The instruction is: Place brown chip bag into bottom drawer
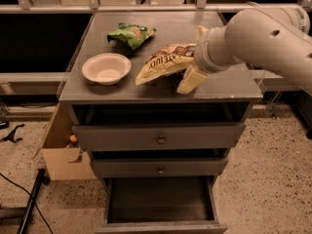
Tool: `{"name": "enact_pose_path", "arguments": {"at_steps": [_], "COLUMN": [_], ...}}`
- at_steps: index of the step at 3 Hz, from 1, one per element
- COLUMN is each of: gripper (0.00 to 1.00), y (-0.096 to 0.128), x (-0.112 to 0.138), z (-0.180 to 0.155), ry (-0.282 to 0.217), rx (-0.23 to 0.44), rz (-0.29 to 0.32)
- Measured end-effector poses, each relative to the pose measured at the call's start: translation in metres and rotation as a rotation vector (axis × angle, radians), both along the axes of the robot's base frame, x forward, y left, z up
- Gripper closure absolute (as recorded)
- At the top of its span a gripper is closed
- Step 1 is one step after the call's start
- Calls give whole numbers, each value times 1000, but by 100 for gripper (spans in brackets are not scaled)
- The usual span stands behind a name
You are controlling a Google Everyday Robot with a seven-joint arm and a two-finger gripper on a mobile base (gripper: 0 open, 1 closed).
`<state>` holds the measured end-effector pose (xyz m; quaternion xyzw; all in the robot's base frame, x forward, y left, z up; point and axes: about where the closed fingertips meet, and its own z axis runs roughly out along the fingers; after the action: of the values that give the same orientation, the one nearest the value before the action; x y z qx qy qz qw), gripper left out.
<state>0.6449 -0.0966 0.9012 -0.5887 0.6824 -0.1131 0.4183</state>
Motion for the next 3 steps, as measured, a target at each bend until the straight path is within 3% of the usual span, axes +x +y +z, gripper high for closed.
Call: {"name": "enact_pose_path", "arguments": {"at_steps": [1, 3], "gripper": [31, 71], "y": [2, 3], "x": [7, 11], "z": [1, 1], "ry": [-21, -28], "rx": [-4, -11], "rz": [-4, -10]}}
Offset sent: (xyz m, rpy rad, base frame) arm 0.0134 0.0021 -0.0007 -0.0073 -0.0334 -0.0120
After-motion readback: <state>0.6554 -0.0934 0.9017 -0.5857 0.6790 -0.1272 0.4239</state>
